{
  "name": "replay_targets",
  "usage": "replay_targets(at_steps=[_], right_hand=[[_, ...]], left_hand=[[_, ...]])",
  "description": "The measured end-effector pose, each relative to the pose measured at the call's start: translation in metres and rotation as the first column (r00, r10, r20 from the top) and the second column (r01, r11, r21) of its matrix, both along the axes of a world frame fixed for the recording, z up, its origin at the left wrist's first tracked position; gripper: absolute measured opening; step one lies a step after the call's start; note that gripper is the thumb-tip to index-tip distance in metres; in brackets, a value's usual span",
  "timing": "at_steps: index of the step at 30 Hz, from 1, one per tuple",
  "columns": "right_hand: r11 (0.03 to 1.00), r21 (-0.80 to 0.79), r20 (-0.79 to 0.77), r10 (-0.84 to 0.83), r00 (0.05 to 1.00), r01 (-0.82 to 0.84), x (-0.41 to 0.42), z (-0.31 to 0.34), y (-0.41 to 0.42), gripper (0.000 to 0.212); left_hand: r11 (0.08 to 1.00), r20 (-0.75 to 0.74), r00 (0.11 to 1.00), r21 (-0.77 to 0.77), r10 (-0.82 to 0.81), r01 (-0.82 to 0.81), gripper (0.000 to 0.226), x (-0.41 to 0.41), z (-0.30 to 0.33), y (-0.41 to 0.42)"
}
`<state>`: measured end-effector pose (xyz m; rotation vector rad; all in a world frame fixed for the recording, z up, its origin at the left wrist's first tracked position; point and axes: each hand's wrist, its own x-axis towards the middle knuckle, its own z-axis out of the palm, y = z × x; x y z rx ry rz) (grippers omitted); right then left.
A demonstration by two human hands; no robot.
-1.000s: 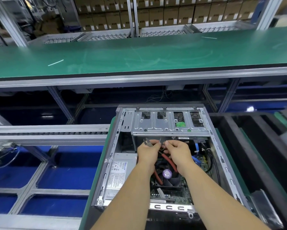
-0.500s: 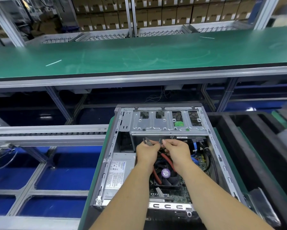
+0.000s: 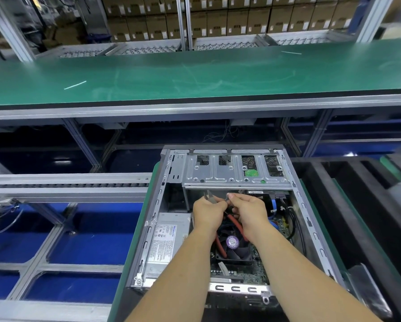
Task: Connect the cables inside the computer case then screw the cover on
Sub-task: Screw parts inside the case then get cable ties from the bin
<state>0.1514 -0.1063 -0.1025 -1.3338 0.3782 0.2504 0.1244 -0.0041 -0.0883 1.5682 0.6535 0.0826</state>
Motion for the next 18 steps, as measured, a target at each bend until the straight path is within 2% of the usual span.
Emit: replay_targets(at_steps=[18], right_hand=[[0.998,0.022,-0.023,0.055,0.998,-0.055,0.0018,0.0012,-0.0031,0.008]], left_hand=[[1.0,-0.004,1.0,-0.001,0.012,-0.012,0.003,-0.0021,0.0027,-0.0003]])
